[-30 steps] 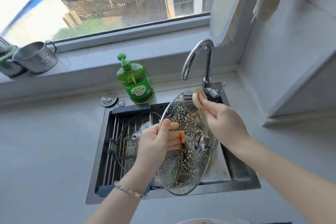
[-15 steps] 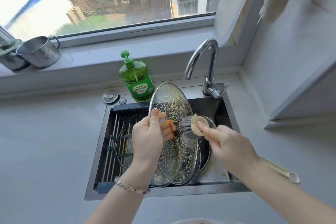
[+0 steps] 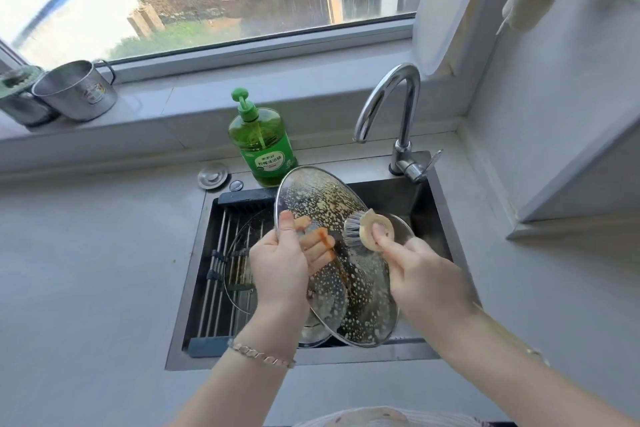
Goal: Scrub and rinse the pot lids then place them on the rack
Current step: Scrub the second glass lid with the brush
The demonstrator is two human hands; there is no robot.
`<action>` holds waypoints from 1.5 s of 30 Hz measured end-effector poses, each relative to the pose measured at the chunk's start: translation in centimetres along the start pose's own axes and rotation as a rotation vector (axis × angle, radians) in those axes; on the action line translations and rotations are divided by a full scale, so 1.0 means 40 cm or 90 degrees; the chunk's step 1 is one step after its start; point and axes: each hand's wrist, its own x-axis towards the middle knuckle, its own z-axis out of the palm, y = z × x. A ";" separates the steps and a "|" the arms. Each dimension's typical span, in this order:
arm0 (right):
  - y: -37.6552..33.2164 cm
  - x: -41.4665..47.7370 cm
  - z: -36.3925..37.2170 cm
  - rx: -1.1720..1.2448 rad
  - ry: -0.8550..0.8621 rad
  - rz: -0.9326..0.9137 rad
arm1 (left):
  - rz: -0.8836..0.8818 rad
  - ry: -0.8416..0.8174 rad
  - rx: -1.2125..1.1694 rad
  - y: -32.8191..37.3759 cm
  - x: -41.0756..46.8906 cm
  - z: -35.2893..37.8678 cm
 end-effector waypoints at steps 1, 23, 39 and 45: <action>-0.008 0.008 0.003 -0.121 0.028 -0.038 | 0.020 -0.003 0.024 -0.008 -0.006 0.004; -0.030 -0.038 -0.006 -0.074 0.076 -0.052 | 0.071 0.026 0.010 -0.016 -0.052 0.017; -0.090 0.038 -0.046 -0.188 -0.113 0.015 | 0.208 0.010 0.137 -0.026 -0.073 0.017; -0.126 0.090 -0.067 -0.162 -0.181 0.031 | 0.292 0.005 0.192 -0.030 -0.054 0.001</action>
